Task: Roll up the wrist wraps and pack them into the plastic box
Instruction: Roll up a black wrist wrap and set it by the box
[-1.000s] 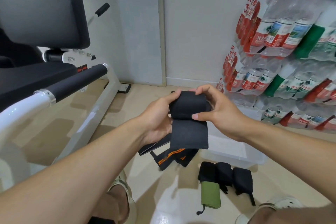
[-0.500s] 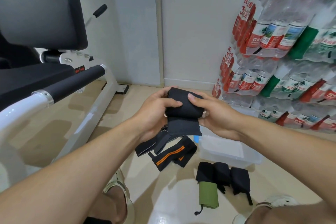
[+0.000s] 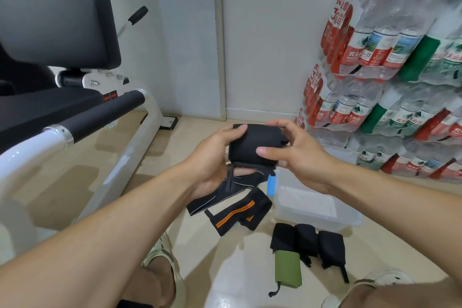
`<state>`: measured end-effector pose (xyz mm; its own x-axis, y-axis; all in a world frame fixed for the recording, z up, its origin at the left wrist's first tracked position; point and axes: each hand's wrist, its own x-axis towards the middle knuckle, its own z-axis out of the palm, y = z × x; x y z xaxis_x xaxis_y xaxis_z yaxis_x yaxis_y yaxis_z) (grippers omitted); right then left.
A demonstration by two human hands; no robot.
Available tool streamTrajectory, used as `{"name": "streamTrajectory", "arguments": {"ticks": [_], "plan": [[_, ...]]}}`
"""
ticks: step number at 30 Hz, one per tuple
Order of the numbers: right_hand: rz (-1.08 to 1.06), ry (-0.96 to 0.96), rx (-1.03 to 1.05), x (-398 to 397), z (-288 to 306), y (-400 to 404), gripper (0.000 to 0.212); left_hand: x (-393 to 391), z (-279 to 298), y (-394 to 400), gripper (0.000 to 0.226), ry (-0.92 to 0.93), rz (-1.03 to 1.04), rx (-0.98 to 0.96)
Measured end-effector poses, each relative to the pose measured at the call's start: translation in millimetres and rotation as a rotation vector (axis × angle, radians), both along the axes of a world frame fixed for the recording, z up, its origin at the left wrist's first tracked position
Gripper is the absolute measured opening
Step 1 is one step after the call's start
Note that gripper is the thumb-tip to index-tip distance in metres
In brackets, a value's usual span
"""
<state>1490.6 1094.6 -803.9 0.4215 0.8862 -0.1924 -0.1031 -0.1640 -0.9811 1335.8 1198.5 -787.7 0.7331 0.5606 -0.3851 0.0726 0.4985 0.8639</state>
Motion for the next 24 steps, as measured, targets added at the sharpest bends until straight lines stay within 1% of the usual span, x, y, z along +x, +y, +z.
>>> {"name": "streamTrajectory", "arguments": {"ticks": [2, 5, 8, 11, 13, 15, 16, 18, 20, 21, 22, 24], "plan": [[0.027, -0.099, 0.006, -5, -1, -1, 0.072, 2, -2, -2, 0.030, 0.046, 0.010, 0.007], [0.037, -0.049, -0.015, -13, -5, 3, 0.071, 5, -5, -5, 0.029, 0.043, 0.047, 0.006], [0.014, -0.023, -0.083, -23, -10, 8, 0.077, 4, -10, -9, 0.032, 0.048, 0.097, 0.021], [0.028, -0.013, -0.138, -27, -16, 6, 0.079, 4, -14, -13, 0.053, 0.093, 0.114, 0.041], [0.036, 0.054, -0.143, -26, -17, 4, 0.069, 4, -16, -16, 0.065, 0.124, 0.112, 0.051], [0.046, 0.076, -0.135, -26, -15, 1, 0.044, 5, -16, -18, 0.061, 0.141, 0.106, 0.085], [0.032, 0.080, -0.124, -26, -13, -1, 0.034, 6, -17, -19, 0.054, 0.146, 0.099, 0.096], [-0.035, 0.118, -0.097, -25, -12, -4, 0.029, 9, -17, -23, 0.033, 0.123, 0.109, 0.074], [-0.120, 0.233, -0.082, -21, -11, -8, 0.032, 16, -18, -31, 0.012, 0.064, 0.169, 0.008], [-0.151, 0.305, -0.079, -20, -11, -11, 0.034, 20, -18, -36, 0.009, 0.037, 0.201, -0.015], [-0.173, 0.359, -0.079, -18, -10, -16, 0.034, 24, -19, -41, 0.013, 0.016, 0.219, -0.024], [-0.213, 0.387, -0.080, -13, -9, -29, 0.032, 33, -23, -50, 0.027, -0.024, 0.222, -0.021]]}}
